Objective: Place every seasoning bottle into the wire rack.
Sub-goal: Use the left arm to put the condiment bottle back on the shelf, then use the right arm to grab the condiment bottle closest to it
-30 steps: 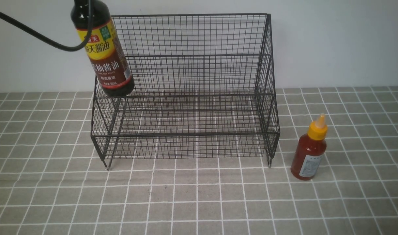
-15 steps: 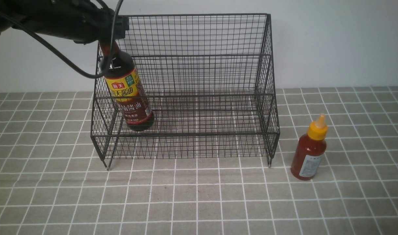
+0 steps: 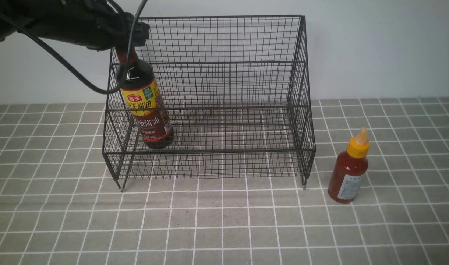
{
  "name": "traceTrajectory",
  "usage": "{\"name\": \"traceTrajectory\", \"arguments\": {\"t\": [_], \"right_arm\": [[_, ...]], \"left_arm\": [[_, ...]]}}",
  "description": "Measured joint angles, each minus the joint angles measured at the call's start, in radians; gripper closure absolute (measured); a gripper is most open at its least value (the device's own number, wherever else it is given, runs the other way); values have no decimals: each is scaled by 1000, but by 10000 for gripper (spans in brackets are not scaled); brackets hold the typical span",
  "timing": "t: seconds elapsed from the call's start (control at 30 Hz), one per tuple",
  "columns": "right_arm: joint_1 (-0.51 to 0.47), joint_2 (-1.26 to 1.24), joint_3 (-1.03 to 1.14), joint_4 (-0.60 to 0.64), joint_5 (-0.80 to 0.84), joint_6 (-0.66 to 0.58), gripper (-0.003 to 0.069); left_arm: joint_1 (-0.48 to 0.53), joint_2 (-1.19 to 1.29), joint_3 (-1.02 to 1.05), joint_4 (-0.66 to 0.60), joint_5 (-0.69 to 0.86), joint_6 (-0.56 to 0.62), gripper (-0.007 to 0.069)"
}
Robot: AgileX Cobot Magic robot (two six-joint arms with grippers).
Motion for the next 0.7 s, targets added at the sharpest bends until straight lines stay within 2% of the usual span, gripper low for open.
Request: {"name": "traceTrajectory", "arguments": {"t": [0.1,0.23,0.6,0.7], "right_arm": [[0,0,0,0,0,0,673],[0,0,0,0,0,0,673],[0,0,0,0,0,0,673],[0,0,0,0,0,0,673]], "left_arm": [[0,0,-1,-20,0,2,210],[0,0,-1,-37,0,2,169],[0,-168,-1,-70,11,4,170],[0,-241,-2,-70,60,4,221]]}}
